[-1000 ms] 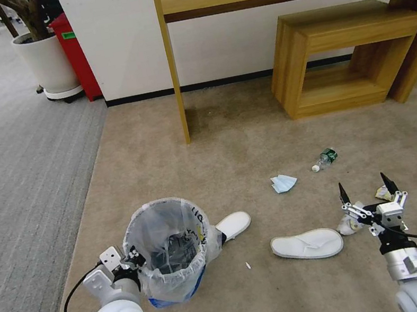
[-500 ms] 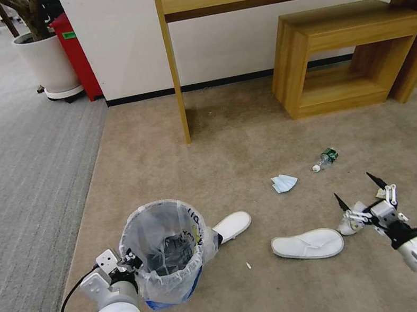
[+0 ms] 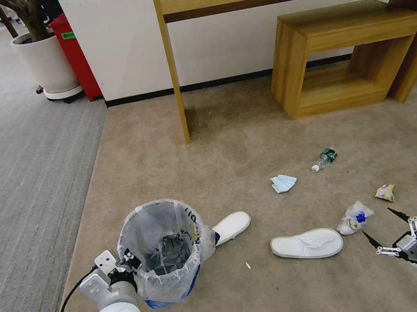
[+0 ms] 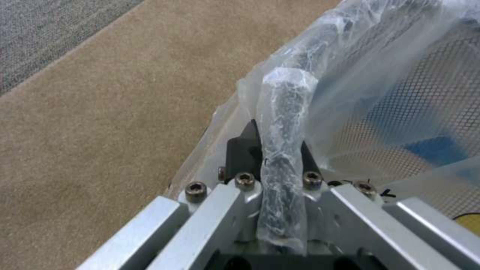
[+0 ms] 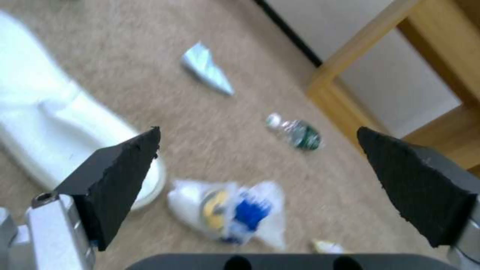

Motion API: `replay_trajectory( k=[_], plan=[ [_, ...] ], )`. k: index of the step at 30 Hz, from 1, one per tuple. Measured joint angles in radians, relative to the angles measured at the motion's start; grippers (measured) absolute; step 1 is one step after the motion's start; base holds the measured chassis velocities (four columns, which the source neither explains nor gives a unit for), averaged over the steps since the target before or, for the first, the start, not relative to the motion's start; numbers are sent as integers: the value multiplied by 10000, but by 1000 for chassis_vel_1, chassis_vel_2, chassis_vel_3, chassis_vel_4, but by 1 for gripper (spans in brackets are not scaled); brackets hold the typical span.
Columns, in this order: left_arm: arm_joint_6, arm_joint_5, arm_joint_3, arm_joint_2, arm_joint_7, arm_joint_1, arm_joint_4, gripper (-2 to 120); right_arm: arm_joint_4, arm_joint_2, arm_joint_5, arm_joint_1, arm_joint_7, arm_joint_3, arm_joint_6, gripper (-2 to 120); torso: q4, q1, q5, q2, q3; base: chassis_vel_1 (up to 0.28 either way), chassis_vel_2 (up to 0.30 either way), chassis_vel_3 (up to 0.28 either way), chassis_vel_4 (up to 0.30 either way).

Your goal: Pick up the trash bin and place the garbage on the floor into it.

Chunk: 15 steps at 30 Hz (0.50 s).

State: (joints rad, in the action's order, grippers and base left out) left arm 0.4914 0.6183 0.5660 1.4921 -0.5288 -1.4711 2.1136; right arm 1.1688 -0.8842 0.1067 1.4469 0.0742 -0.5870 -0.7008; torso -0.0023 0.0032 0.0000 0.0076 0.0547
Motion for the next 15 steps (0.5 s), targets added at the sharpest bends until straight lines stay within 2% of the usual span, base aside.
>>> replay_trajectory(
  k=[10,15],
  plan=[
    [-24,59,-4,-151,11,6,-20,1,-1532,-489,797,-860,-5,502,78,100,-5,0,-1,0,0,0,0,0,0],
    [-56,76,-9,-193,10,-1,-72,1,-2202,-732,1146,-1457,-108,704,88,100,2,0,1,0,0,0,0,0,0]
  ],
)
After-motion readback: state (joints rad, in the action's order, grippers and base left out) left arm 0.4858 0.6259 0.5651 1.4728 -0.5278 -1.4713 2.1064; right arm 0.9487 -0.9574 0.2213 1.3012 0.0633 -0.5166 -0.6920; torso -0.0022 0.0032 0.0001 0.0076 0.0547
